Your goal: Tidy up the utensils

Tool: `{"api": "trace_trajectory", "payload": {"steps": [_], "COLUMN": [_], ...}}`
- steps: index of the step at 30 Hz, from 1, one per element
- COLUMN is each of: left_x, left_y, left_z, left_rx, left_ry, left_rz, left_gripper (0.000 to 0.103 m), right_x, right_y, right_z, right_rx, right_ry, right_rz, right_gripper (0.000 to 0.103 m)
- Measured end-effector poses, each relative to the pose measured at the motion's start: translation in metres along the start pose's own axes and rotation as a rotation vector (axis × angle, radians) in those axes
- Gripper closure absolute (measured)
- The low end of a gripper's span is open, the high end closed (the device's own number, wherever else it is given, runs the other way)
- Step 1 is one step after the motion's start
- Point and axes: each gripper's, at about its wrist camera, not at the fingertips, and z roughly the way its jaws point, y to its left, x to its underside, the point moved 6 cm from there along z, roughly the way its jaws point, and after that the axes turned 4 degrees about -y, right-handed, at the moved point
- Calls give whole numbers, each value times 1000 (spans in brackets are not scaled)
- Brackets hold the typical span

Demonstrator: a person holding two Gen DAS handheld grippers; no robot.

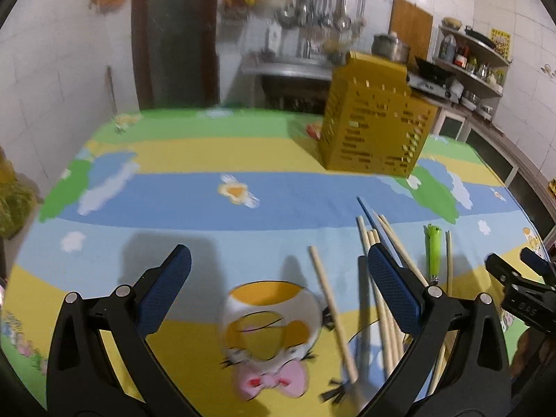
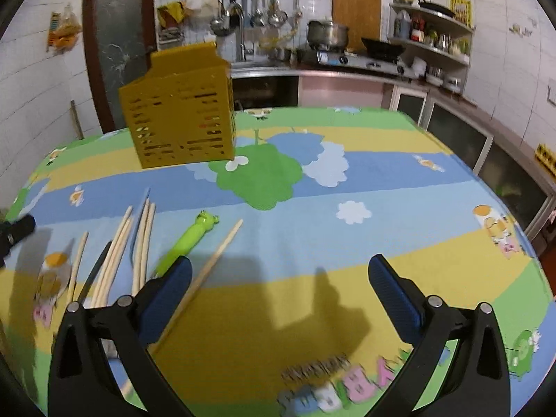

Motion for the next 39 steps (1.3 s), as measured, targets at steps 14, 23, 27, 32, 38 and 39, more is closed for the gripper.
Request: {"api": "trace_trajectory", "payload": {"steps": [14,23,27,32,38,39], "left_x": [38,39,38,38,37,36], "left_y": [-8,-7,-6,-9,-22,-25], "left_z": [63,63,63,60,51,50], "left_rx": [-90,-91,-93,-100,-61,-53], "left_ry": [211,210,208,210,231,237], "left_rz": [36,34,31,14,-11,-15], "left_gripper": [5,5,5,9,44,54], "right_x": [14,16,16,14,8,7], "right_y": [16,15,18,22,39,41], "right_z": [55,58,56,51,50,50], "right_rx": [42,40,88,85,54,51], "right_ry": [178,200,203,190,191,194], "right_rz": [29,57,72,71,52,50], "right_gripper": [4,4,4,19,54,59]}}
